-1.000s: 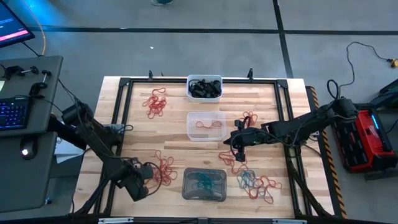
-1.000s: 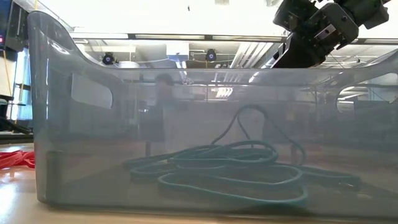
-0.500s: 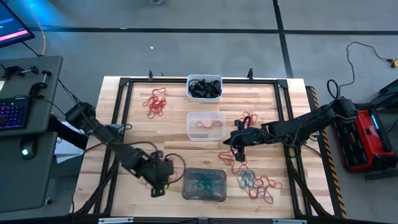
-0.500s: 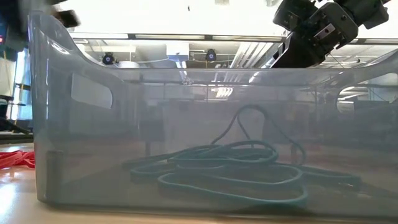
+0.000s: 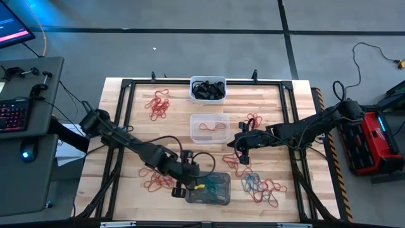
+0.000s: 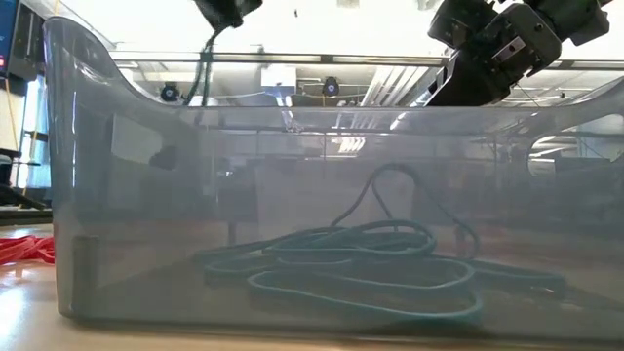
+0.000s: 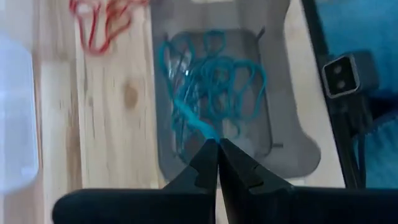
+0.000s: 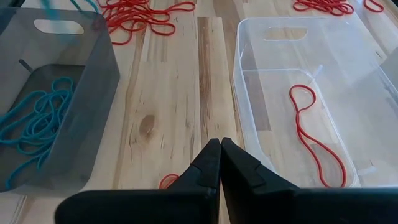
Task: Sort rubber bands into baskets
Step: Put the blue rubber band into the black bin
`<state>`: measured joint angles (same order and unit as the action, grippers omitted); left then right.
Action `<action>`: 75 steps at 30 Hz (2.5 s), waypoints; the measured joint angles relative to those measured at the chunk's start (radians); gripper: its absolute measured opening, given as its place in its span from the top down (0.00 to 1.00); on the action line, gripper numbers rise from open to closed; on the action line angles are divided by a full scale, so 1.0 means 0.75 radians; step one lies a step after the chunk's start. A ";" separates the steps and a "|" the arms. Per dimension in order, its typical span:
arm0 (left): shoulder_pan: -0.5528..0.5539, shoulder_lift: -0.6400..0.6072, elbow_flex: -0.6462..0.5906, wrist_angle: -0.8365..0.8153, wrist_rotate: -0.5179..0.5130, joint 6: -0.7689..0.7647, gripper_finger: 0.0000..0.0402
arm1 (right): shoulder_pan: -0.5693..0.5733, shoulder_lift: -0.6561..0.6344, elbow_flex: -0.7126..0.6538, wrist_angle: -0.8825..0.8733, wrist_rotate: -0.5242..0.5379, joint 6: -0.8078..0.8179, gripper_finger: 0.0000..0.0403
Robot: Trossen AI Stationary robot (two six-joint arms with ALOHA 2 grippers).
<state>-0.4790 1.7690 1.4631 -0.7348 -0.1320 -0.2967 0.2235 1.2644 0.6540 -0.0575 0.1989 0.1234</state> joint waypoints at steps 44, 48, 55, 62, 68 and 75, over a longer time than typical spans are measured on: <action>0.045 0.135 -0.044 0.448 -0.018 0.367 0.98 | 0.000 0.000 0.000 -0.006 0.020 -0.025 1.00; 0.040 0.126 -0.096 0.543 -0.015 0.371 0.99 | 0.000 0.000 0.000 -0.007 0.021 -0.025 1.00; 0.042 0.057 -0.248 0.803 -0.010 0.353 1.00 | 0.000 0.000 0.000 -0.007 0.024 -0.025 1.00; 0.067 -0.092 -0.402 0.969 -0.016 0.347 1.00 | 0.000 0.000 0.000 -0.010 0.023 0.006 1.00; 0.101 -0.247 -0.642 1.233 -0.029 0.325 1.00 | 0.000 0.000 0.000 -0.018 0.023 0.039 1.00; 0.169 -0.403 -0.906 1.471 -0.088 0.317 1.00 | 0.004 0.000 0.000 0.035 -0.063 0.078 1.00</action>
<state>-0.3519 1.4670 0.7835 0.3684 -0.1980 -0.0592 0.2262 1.2644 0.6540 -0.0313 0.1513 0.1821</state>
